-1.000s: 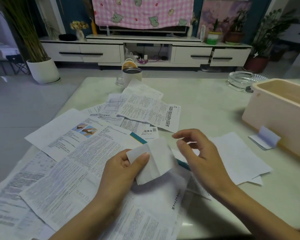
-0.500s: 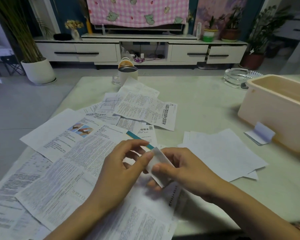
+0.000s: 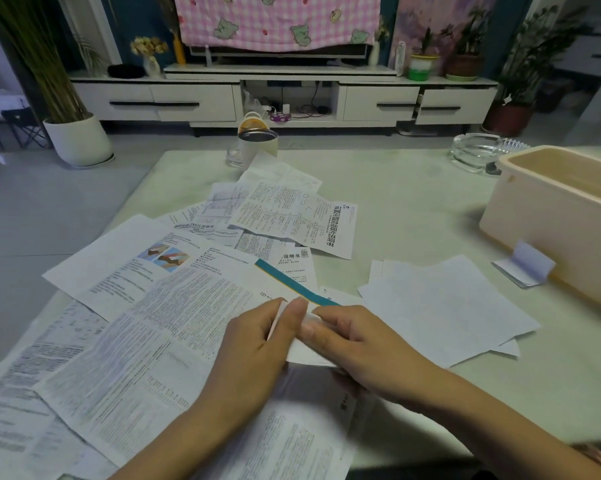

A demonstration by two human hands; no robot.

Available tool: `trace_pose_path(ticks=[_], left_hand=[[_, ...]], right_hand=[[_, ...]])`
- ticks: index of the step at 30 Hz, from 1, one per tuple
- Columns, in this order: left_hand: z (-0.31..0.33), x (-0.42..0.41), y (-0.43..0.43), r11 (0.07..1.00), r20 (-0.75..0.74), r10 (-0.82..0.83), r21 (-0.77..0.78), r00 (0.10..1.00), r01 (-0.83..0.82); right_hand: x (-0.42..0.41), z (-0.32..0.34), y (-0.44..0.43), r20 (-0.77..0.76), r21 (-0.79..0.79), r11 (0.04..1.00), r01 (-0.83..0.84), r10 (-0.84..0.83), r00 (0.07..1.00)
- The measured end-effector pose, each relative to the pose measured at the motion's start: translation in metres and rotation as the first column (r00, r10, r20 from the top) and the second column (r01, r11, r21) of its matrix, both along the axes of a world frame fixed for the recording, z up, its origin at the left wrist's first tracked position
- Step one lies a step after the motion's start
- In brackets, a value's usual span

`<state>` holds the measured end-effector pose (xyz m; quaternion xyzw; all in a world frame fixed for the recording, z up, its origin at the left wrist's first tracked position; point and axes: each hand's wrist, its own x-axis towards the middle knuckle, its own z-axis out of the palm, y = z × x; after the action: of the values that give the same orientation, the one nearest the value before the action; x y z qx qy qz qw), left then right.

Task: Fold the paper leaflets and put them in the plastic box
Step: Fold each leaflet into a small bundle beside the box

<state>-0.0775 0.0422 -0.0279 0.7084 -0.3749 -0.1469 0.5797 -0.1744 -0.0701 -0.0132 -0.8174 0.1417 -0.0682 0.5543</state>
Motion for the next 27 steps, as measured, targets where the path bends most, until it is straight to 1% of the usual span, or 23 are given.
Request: trace_pose_path(ticks=[1, 3, 6, 8, 10, 13, 16, 18, 19, 21, 22, 23, 24, 27], left_hand=[[-0.002, 0.000, 0.000, 1.000, 0.064, 0.020, -0.004, 0.998, -0.020], [-0.005, 0.001, -0.001, 0.996, 0.143, 0.081, -0.045, 0.986, -0.075], [-0.002, -0.008, -0.007, 0.983, 0.177, 0.169, -0.107, 0.970, -0.152], [0.001, -0.018, -0.017, 0.979, 0.141, 0.170, -0.138, 0.975, -0.151], [0.003, -0.022, -0.030, 0.979, 0.065, 0.161, -0.141, 0.985, -0.150], [0.010, -0.025, -0.048, 0.980, -0.030, 0.142, -0.137, 0.989, -0.144], [0.017, -0.030, -0.062, 0.978, -0.090, 0.139, -0.142, 0.986, -0.151], [0.018, -0.031, -0.070, 0.983, -0.133, 0.121, -0.118, 0.984, -0.137], [0.017, -0.029, -0.074, 0.987, -0.164, 0.110, -0.097, 0.980, -0.127], [0.014, -0.024, -0.081, 0.991, -0.271, 0.099, -0.056, 0.957, -0.119], [0.014, -0.022, -0.088, 0.994, -0.322, 0.085, -0.045, 0.943, -0.105], [0.014, -0.022, -0.093, 0.996, -0.358, 0.068, -0.029, 0.931, -0.084], [0.016, -0.023, -0.099, 0.999, -0.373, 0.045, -0.008, 0.927, -0.052], [0.016, -0.041, -0.128, 0.999, -0.453, -0.046, -0.015, 0.890, 0.044]], right_hand=[[0.001, -0.002, 0.003, 0.028, -0.019, 0.999, 0.035, -0.035, 0.999], [0.003, -0.005, 0.009, 0.104, 0.021, 0.982, 0.188, -0.189, 0.976], [0.006, -0.008, 0.016, 0.227, 0.086, 0.920, 0.381, -0.391, 0.892], [0.009, -0.012, 0.016, 0.314, 0.106, 0.876, 0.470, -0.478, 0.820], [0.011, -0.013, 0.008, 0.383, 0.090, 0.844, 0.529, -0.520, 0.764], [0.010, -0.005, -0.010, 0.440, 0.108, 0.846, 0.523, -0.512, 0.738], [0.008, -0.001, -0.024, 0.415, 0.224, 0.858, 0.462, -0.513, 0.751], [0.004, 0.001, -0.035, 0.326, 0.323, 0.848, 0.420, -0.516, 0.792], [0.000, 0.003, -0.042, 0.262, 0.357, 0.850, 0.389, -0.490, 0.831], [-0.009, 0.009, -0.054, 0.135, 0.385, 0.864, 0.323, -0.399, 0.907], [-0.016, 0.011, -0.062, 0.103, 0.379, 0.869, 0.320, -0.383, 0.918], [-0.020, 0.012, -0.069, 0.093, 0.358, 0.871, 0.336, -0.392, 0.915], [-0.024, 0.012, -0.075, 0.096, 0.331, 0.863, 0.382, -0.434, 0.896], [-0.036, 0.012, -0.096, 0.136, 0.251, 0.809, 0.531, -0.572, 0.809]])
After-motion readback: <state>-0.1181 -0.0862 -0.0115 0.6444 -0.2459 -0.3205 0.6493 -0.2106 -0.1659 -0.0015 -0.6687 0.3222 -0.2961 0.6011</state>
